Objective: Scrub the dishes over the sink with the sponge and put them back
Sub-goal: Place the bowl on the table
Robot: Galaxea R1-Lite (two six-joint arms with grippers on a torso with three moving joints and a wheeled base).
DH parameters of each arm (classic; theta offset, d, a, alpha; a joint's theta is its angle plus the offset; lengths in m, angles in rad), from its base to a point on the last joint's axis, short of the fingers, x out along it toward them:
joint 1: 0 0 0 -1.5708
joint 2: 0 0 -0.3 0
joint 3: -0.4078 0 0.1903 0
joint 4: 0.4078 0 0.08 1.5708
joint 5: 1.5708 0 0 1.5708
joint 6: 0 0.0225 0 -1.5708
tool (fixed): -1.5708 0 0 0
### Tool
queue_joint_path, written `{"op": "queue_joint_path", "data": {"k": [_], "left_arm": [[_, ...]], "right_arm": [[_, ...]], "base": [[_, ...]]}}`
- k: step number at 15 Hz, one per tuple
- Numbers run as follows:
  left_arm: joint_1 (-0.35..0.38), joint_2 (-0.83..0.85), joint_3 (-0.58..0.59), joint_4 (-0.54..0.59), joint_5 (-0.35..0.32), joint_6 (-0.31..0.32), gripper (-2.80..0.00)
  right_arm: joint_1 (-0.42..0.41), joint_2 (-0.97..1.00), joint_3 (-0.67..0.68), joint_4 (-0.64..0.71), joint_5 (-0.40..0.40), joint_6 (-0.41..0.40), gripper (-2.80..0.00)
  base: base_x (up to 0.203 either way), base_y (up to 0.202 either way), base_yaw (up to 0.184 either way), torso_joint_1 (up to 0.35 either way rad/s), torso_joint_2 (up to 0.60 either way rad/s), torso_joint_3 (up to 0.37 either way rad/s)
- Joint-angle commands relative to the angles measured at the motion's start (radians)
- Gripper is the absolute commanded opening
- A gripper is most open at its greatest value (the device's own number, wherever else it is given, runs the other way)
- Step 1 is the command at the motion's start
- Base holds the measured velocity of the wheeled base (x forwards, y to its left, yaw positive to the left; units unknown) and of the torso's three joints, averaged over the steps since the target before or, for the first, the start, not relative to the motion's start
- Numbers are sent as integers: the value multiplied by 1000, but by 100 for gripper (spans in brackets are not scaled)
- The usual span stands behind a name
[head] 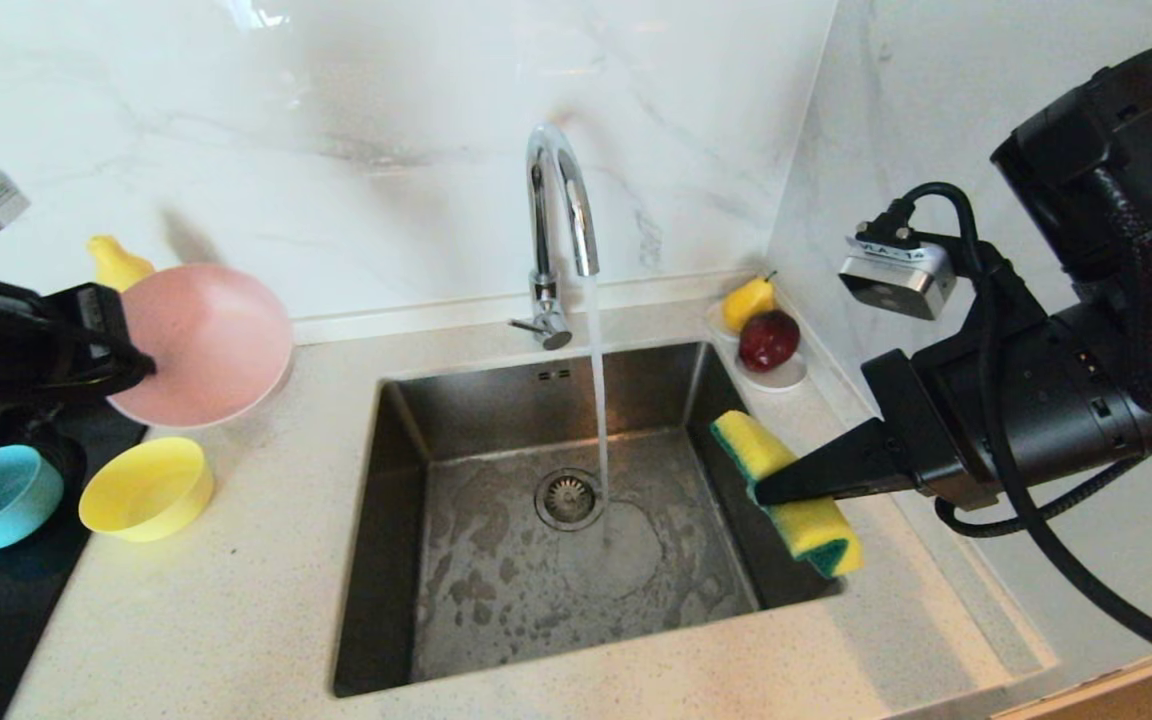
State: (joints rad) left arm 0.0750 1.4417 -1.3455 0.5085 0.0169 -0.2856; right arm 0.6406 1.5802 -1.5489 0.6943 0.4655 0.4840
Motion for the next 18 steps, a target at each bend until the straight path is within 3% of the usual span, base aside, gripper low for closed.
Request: {"op": "queue_joint_path", "data": {"k": [1,5,7,10,13,16,18], "left_arm": [[132,-1,18,77,-12,-104,-280],[241,8,181,73,-9,-218,-280],[300,34,285,8,-10,-235,-280],[383,87,418,-174,-9,-248,-280],[447,126,480,-202,-17,-251,-280],[500,180,483,-203,-126,-272,-280],[523,209,486,-203,-143,-274,-280]], "right_arm": [[-2,1,3,4,2,2,-280],[-6,11,3,4,4,2,-280],[-7,14,3,4,2,2,-280],[-7,22,4,4,3,2,-280],[-7,26,4,4,4,2,-280],[-7,27,3,4,4,2,-280],[-7,26,3,4,4,2,-280]], "base": [[0,0,0,0,0,0],[0,0,0,0,0,0],[0,0,0,0,0,0],[0,0,0,0,0,0],[0,0,0,0,0,0],[0,0,0,0,0,0],[0,0,0,0,0,0]]}}
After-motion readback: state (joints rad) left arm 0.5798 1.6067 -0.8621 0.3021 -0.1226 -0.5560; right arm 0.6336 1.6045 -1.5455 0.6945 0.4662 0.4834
